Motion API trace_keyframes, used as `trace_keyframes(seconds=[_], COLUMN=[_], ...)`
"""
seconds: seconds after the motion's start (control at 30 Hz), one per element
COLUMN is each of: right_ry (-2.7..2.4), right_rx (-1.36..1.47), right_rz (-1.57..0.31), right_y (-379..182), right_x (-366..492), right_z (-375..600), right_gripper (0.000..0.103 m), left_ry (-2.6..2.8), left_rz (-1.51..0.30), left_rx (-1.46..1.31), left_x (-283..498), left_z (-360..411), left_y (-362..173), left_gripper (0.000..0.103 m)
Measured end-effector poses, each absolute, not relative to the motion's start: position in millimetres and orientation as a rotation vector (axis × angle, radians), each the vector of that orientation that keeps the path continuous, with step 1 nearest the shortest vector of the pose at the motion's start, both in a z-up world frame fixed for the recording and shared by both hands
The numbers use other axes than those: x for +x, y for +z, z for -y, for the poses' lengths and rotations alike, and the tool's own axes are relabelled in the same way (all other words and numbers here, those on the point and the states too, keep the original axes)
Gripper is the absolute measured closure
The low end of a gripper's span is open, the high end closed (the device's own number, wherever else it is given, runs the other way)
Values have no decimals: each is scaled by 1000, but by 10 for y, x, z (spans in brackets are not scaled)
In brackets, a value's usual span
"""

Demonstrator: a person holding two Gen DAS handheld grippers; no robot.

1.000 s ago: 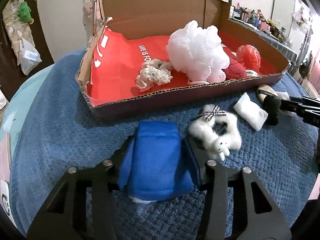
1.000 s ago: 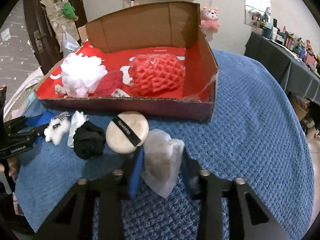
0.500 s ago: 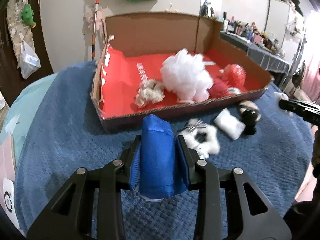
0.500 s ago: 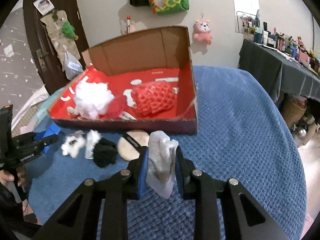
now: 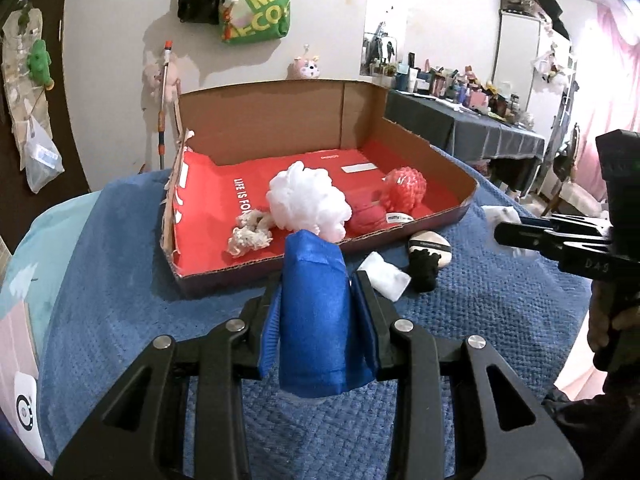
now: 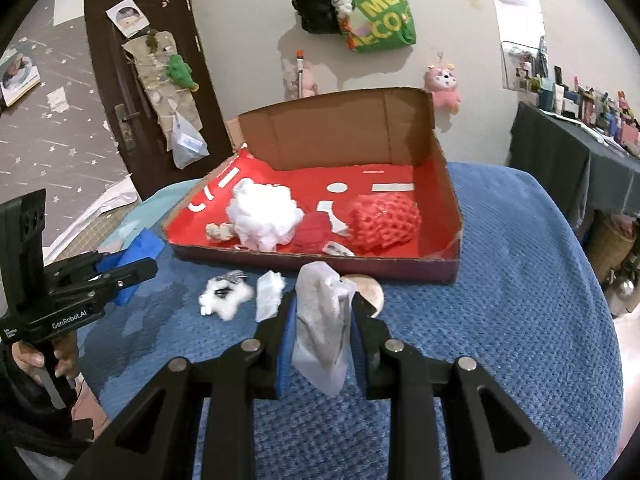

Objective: Organize soft objects
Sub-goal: 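Carry the blue cloth and clear bag into the box and open both tools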

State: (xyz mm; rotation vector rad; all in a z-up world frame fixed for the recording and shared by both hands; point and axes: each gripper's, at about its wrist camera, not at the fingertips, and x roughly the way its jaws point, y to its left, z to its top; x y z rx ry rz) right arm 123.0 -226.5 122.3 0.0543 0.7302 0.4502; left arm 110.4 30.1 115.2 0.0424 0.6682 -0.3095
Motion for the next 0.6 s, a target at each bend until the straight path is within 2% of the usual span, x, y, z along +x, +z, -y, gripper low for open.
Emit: trace_keyframes(seconds=[0.33, 0.6], right_ry=[484, 510], right_rx=[44, 24], right_rz=[-700, -698], right_y=[1372, 1576], right_x=[1371, 2083], right_z=[2141, 1949], right_gripper=[76, 76], left_ry=[-265, -256], left_rz=[-624, -656], left_rx=[60, 98], left_x=[1312, 2158], left_z=[-380, -431], left_y=[1339, 1590], left_gripper=[71, 71])
